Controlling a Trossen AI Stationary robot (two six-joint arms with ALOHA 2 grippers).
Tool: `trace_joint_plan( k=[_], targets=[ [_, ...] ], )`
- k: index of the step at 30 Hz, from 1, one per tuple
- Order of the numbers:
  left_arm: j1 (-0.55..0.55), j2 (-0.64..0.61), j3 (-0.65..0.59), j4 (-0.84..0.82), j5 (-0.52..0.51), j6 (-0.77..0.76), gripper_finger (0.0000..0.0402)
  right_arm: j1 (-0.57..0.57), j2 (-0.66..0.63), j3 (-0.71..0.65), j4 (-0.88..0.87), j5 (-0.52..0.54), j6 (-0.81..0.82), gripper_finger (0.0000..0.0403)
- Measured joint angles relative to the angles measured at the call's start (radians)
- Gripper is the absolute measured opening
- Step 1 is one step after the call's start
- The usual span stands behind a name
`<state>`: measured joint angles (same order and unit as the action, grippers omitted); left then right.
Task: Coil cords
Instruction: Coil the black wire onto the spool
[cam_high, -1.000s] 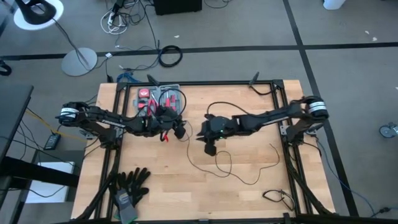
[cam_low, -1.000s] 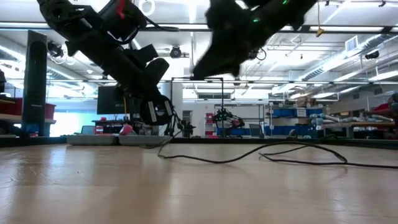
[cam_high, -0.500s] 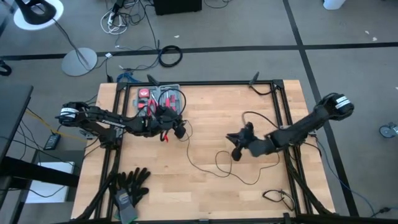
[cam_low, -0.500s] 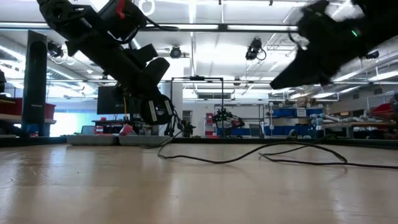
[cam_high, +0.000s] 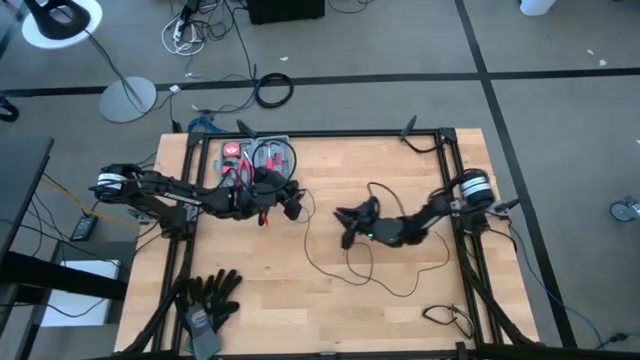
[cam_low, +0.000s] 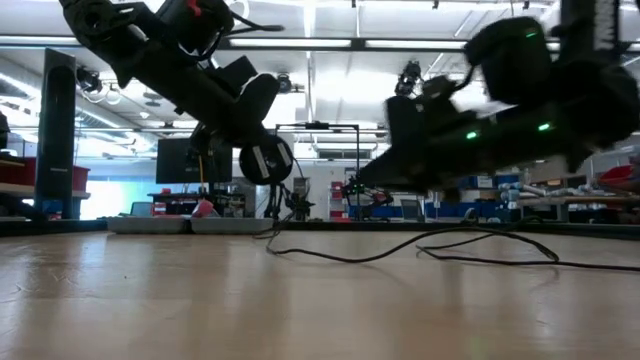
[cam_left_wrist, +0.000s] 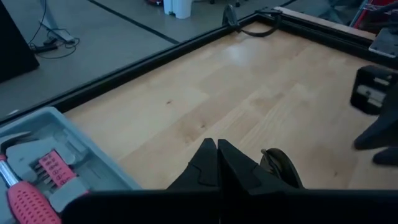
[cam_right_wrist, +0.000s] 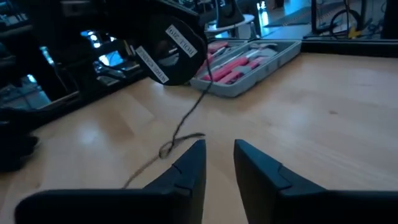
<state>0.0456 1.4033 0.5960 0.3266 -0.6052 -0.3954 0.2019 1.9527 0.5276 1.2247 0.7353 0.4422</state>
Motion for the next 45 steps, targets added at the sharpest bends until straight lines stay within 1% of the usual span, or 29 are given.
trace_joint_plan(
  k=[4, 8, 11, 14, 18, 23, 28, 30, 33, 34, 39, 42, 45],
  targets=[
    [0.000, 0.000, 0.000, -0.001, 0.000, 0.001, 0.0000, -0.026, 0.101, 0.110, 0.002, -0.008, 0.008, 0.0115],
    [0.000, 0.000, 0.000, -0.001, 0.000, 0.005, 0.0000, -0.039, 0.170, 0.193, -0.005, -0.096, -0.003, 0.0148],
    [0.000, 0.000, 0.000, 0.006, 0.001, 0.021, 0.0000, -0.041, 0.197, 0.223, -0.011, -0.144, -0.007, 0.0171],
    [0.000, 0.000, 0.000, 0.018, 0.001, 0.026, 0.0000, -0.041, 0.201, 0.229, -0.008, -0.149, -0.013, 0.0189],
    [0.000, 0.000, 0.000, 0.030, 0.001, 0.026, 0.0000, -0.052, 0.201, 0.235, -0.014, -0.145, -0.017, 0.0193],
    [0.000, 0.000, 0.000, 0.040, 0.001, 0.027, 0.0000, -0.080, 0.201, 0.271, -0.075, -0.142, -0.021, 0.0172],
    [0.000, 0.000, 0.000, 0.044, 0.002, 0.028, 0.0000, -0.094, 0.201, 0.282, -0.131, -0.141, -0.009, 0.0133],
    [0.000, 0.000, 0.000, 0.044, 0.002, 0.031, 0.0000, -0.093, 0.201, 0.282, -0.131, -0.142, -0.004, 0.0103],
    [0.000, 0.000, 0.000, 0.044, 0.006, 0.048, 0.0000, -0.085, 0.201, 0.282, -0.135, -0.142, -0.002, 0.0033],
    [0.000, 0.000, 0.000, 0.045, 0.006, 0.048, 0.0000, -0.082, 0.201, 0.282, -0.138, -0.142, -0.003, 0.0017],
    [0.000, 0.000, 0.000, 0.069, 0.012, 0.048, 0.0000, -0.070, 0.201, 0.288, -0.189, -0.144, 0.047, 0.0005],
    [0.000, 0.000, -0.001, 0.114, 0.056, 0.046, 0.0000, -0.076, 0.201, 0.338, -0.324, -0.187, 0.105, 0.0003],
    [0.000, 0.000, -0.002, 0.143, 0.076, 0.030, 0.0000, -0.084, 0.200, 0.424, -0.450, -0.234, 0.066, 0.0002]
  ],
)
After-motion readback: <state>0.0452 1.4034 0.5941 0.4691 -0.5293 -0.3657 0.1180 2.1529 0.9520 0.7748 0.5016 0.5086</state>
